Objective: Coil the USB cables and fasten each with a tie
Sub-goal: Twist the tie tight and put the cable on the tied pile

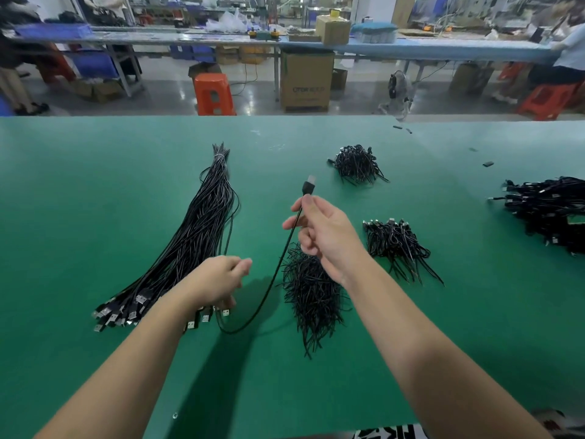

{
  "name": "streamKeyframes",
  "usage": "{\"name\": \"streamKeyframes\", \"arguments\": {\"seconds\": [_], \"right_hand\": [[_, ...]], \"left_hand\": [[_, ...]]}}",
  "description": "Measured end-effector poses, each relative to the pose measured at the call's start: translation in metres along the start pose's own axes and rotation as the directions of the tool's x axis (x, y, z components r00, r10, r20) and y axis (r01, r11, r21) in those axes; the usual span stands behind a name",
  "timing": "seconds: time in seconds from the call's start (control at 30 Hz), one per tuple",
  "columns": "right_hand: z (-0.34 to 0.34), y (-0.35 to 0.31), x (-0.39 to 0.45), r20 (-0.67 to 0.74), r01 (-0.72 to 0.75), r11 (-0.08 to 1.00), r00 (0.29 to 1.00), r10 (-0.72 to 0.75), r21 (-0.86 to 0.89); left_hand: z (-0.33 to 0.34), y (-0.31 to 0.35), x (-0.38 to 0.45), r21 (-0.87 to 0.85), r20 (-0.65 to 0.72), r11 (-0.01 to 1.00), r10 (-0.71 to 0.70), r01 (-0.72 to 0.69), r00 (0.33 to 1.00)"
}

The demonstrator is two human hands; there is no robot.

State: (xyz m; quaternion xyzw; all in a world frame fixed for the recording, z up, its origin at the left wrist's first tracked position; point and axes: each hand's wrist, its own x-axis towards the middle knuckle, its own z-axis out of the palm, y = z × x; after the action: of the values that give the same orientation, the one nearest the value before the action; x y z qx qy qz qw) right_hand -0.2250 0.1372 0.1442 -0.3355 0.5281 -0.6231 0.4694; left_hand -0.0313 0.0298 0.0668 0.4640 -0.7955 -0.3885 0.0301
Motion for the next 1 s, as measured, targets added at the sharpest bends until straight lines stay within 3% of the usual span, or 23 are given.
{"name": "streamKeyframes", "arguments": {"seconds": [0.07,0.17,0.3,0.5,0.6,0.7,0.87,0.93,1.0], "right_hand": [[0.005,0.009,-0.002,0.064,-0.024,0.999,0.998,0.023,0.021],[0.012,0.019,-0.006,0.198,-0.048,0.999,0.979,0.045,0.013],[0.019,0.024,-0.010,0.271,-0.055,0.998,0.961,0.052,0.004],[0.019,0.027,-0.018,0.280,-0.004,0.990,0.959,0.044,-0.142],[0.019,0.028,-0.021,0.309,0.012,0.990,0.951,0.032,-0.141],[0.019,0.028,-0.022,0.310,0.045,0.990,0.951,-0.001,-0.134],[0.018,0.032,-0.023,0.329,0.052,0.986,0.944,0.003,-0.157],[0.020,0.034,-0.023,0.325,0.043,0.985,0.946,0.015,-0.170],[0.023,0.035,-0.023,0.335,0.053,0.981,0.942,0.013,-0.188]], "left_hand": [[-0.011,0.023,-0.006,-0.138,-0.047,0.987,0.075,-0.081,0.996],[-0.027,0.058,-0.021,-0.438,-0.035,0.876,0.210,-0.204,0.977],[-0.030,0.084,-0.036,-0.415,0.010,0.861,0.327,-0.293,0.945],[-0.019,0.090,-0.040,-0.451,-0.147,0.832,0.290,-0.325,0.946],[-0.019,0.089,-0.041,-0.555,-0.188,0.762,0.276,-0.333,0.943],[-0.019,0.085,-0.041,-0.627,-0.114,0.707,0.333,-0.328,0.936],[-0.024,0.070,-0.037,-0.567,0.013,0.767,0.371,-0.299,0.928],[-0.023,0.068,-0.035,-0.581,-0.040,0.746,0.373,-0.325,0.927],[-0.020,0.070,-0.035,-0.648,-0.167,0.662,0.361,-0.378,0.918]]}}
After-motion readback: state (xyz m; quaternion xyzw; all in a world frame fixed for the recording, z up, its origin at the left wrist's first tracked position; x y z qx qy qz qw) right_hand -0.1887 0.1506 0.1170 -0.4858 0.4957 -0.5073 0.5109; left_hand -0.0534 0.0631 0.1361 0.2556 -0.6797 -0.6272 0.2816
